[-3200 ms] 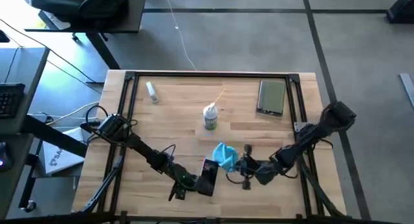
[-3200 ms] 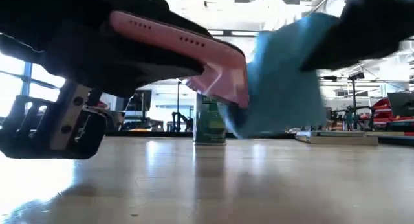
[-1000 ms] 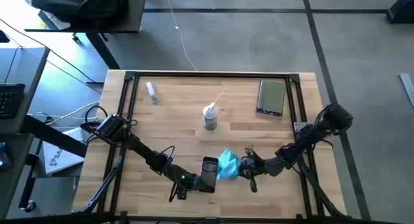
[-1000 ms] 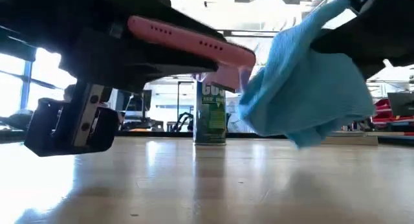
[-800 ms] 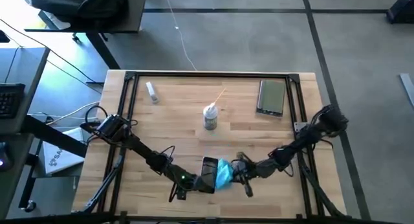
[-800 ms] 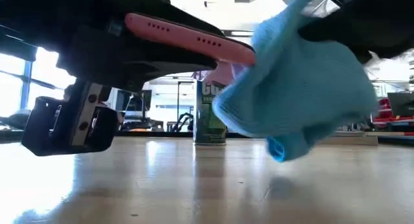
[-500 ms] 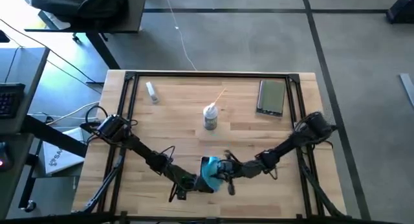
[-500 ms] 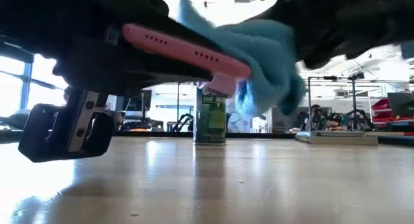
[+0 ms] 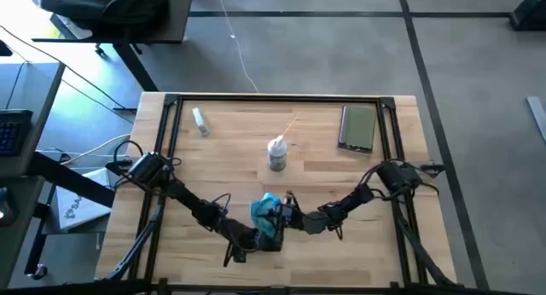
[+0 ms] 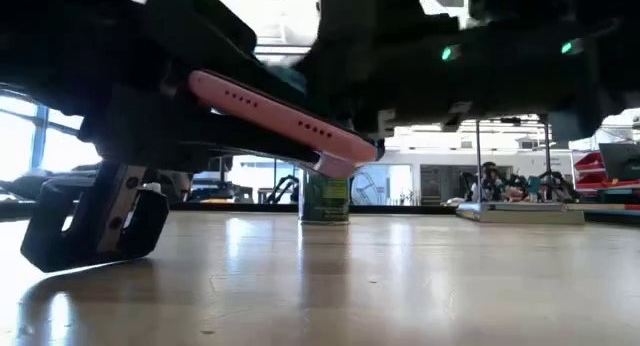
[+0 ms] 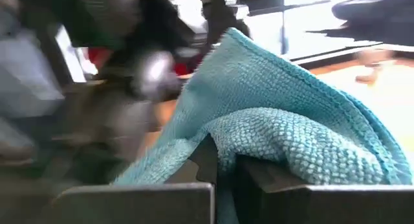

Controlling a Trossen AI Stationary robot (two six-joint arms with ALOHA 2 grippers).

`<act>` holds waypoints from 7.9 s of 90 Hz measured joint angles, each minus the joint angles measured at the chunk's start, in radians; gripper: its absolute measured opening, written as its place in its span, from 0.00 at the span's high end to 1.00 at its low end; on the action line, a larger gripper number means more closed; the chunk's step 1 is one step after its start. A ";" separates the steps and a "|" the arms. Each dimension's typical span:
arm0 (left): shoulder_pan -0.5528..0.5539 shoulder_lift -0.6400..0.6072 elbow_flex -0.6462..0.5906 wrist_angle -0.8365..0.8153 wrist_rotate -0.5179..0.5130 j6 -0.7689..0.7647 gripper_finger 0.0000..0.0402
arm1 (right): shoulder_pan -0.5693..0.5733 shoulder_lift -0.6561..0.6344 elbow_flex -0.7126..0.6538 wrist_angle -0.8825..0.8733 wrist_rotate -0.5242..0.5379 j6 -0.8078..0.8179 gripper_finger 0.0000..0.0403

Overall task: Apply microfiber cloth
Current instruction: Wipe the back and front of the cellphone with the blue microfiber cloth

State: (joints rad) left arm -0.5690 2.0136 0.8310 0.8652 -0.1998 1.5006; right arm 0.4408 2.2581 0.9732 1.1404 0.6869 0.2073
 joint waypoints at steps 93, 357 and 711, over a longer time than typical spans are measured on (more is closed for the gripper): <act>0.023 -0.007 0.008 0.076 -0.108 -0.521 0.97 | 0.377 -0.611 -0.468 -0.204 0.361 0.001 1.00; -0.046 -0.083 -0.002 0.572 -0.348 -0.991 0.65 | 0.109 -0.534 0.185 -0.954 -0.185 -0.186 1.00; -0.063 -0.079 0.066 0.122 -0.944 -0.049 1.00 | 0.073 -0.388 0.277 -1.110 -0.051 0.267 1.00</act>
State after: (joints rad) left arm -0.6323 1.9343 0.8967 0.9874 -1.1442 1.4516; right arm 0.5138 1.8706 1.2499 0.0309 0.6357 0.4740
